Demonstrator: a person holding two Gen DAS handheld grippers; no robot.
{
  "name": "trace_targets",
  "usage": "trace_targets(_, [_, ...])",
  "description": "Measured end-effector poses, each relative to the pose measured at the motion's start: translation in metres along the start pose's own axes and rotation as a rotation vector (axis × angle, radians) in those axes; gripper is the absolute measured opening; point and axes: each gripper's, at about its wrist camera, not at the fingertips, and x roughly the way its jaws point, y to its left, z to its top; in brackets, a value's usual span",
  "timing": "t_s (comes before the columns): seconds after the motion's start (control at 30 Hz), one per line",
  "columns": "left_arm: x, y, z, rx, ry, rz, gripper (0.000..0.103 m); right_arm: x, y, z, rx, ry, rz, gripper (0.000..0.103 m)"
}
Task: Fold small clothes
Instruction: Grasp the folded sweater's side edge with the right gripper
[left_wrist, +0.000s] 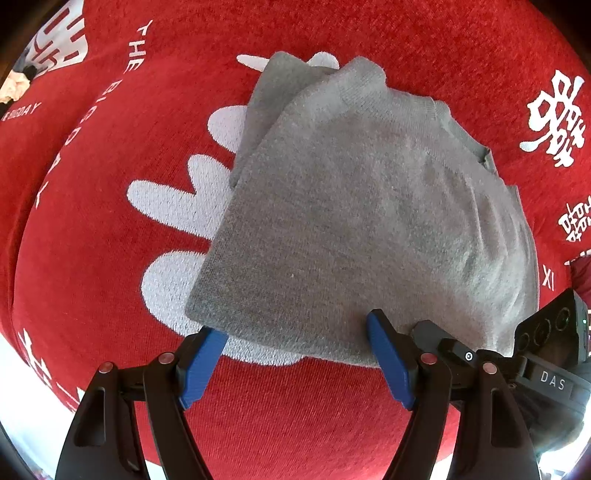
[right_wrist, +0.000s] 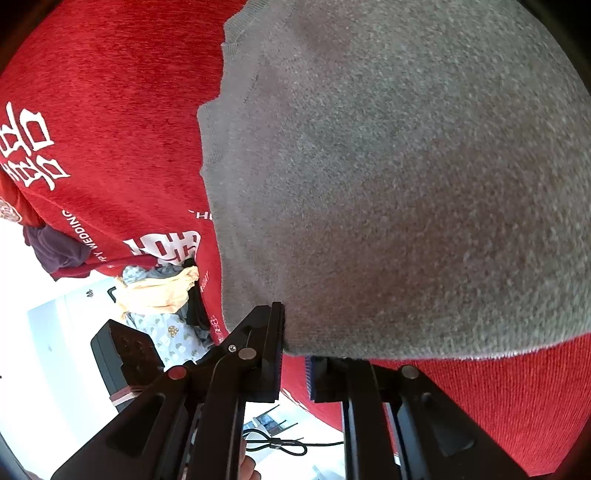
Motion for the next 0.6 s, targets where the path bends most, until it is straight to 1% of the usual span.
trace_targets(0.07, [-0.003, 0.005, 0.000, -0.018, -0.002, -0.025, 0.078, 0.003, 0.001, 0.001, 0.004, 0.000, -0.008, 0.013])
trace_targets(0.1, [-0.006, 0.011, -0.001, -0.037, -0.007, -0.057, 0.078, 0.005, 0.001, 0.003, 0.008, 0.001, -0.013, 0.013])
trace_targets(0.13, [-0.008, 0.017, -0.001, -0.064, -0.009, -0.100, 0.078, 0.006, -0.001, 0.004, 0.011, 0.003, -0.015, 0.013])
trace_targets(0.17, [-0.011, 0.028, -0.002, -0.099, -0.009, -0.158, 0.078, 0.010, -0.002, 0.006, 0.025, 0.005, -0.016, 0.013])
trace_targets(0.23, [-0.012, 0.047, -0.004, -0.141, 0.006, -0.240, 0.078, 0.016, -0.003, 0.008, 0.041, 0.010, -0.002, 0.013])
trace_targets(0.27, [-0.012, 0.052, -0.005, -0.153, 0.011, -0.266, 0.078, 0.017, 0.000, 0.010, 0.032, 0.009, 0.004, 0.013])
trace_targets(0.3, [-0.012, 0.056, -0.006, -0.160, 0.016, -0.295, 0.078, 0.016, 0.002, 0.010, 0.019, 0.003, 0.006, 0.011])
trace_targets(0.43, [-0.002, 0.055, -0.007, -0.206, 0.065, -0.491, 0.078, 0.006, 0.017, 0.015, -0.005, -0.029, 0.082, 0.009])
trace_targets(0.47, [0.001, 0.051, -0.007, -0.218, 0.068, -0.523, 0.078, 0.003, 0.020, 0.016, -0.013, -0.029, 0.093, 0.009])
trace_targets(0.53, [0.004, 0.043, -0.003, -0.243, 0.052, -0.547, 0.078, 0.002, 0.025, 0.015, -0.037, -0.014, 0.083, 0.009])
trace_targets(0.6, [0.009, 0.040, 0.004, -0.295, 0.019, -0.534, 0.078, 0.002, 0.025, 0.014, -0.049, -0.002, 0.070, 0.009])
